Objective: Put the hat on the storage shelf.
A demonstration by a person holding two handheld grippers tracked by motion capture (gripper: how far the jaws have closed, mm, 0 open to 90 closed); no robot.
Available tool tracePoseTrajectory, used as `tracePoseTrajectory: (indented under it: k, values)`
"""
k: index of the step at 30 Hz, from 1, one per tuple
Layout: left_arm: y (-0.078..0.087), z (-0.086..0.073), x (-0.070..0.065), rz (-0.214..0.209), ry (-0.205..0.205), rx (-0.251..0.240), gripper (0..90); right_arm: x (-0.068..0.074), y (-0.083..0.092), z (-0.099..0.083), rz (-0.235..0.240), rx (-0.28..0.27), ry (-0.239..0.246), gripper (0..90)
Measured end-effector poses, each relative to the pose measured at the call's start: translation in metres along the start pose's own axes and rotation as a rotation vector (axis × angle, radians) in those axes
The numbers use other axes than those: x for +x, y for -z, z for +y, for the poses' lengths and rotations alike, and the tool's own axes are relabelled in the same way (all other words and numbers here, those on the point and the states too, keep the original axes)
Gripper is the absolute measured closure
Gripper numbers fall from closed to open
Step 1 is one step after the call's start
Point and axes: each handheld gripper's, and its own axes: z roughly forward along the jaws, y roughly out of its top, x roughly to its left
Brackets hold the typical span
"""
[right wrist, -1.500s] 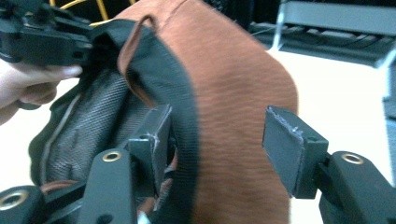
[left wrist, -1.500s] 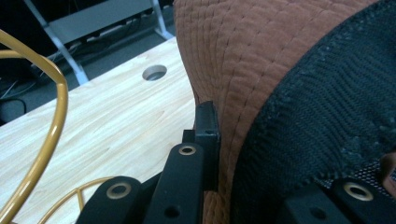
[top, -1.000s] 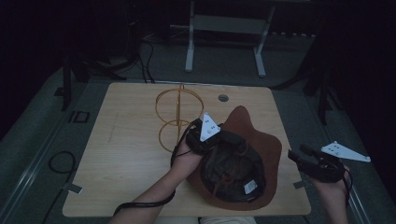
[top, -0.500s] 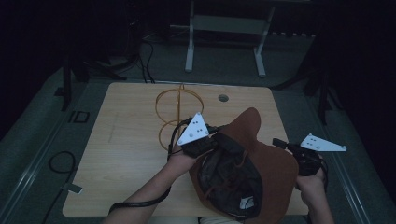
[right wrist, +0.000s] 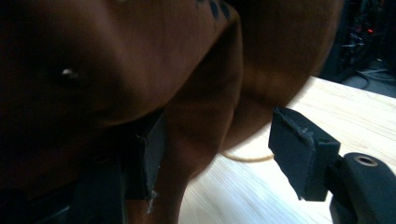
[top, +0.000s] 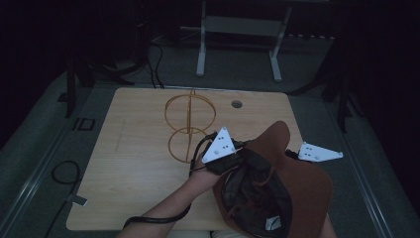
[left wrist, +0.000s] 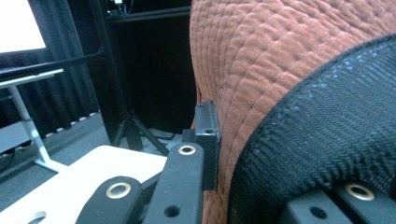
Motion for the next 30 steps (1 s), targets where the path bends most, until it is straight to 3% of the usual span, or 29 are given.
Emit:
tracePoseTrajectory:
  k: [4,6,8,9,11,17,23,26,30]
  values:
    - [-0.004,-0.003,-0.001,0.001,0.011,0.009,86.5,-0.004,-0.006,0.002,0.023,-0.008,-0.023,37.2]
    - [-0.007,-0.004,-0.005,0.018,-0.018,0.012,86.4,-0.004,-0.009,0.004,0.040,-0.013,-0.024,38.8]
    - [-0.008,-0.003,-0.005,0.021,-0.021,0.016,86.4,-0.003,-0.010,0.005,0.043,-0.012,-0.029,40.3]
    - [-0.008,-0.002,-0.004,0.015,-0.013,0.015,86.4,-0.003,-0.011,0.005,0.043,-0.012,-0.029,43.9]
    - [-0.009,-0.003,-0.003,0.005,-0.004,0.018,86.3,-0.004,-0.012,0.005,0.094,-0.009,-0.039,63.8]
    - [-0.008,-0.005,0.001,-0.030,0.016,0.030,85.3,-0.003,-0.013,0.007,0.097,0.015,-0.024,85.6]
    - [-0.006,0.002,0.001,-0.009,0.003,0.034,72.7,-0.001,-0.008,0.007,0.107,-0.001,-0.023,87.6]
    - [-0.002,0.002,0.006,0.000,0.038,0.024,66.0,-0.002,-0.005,0.009,0.112,-0.018,-0.035,87.7]
    - [0.006,0.002,0.010,0.023,0.029,0.045,60.9,-0.007,0.002,0.013,0.075,-0.034,-0.042,87.8]
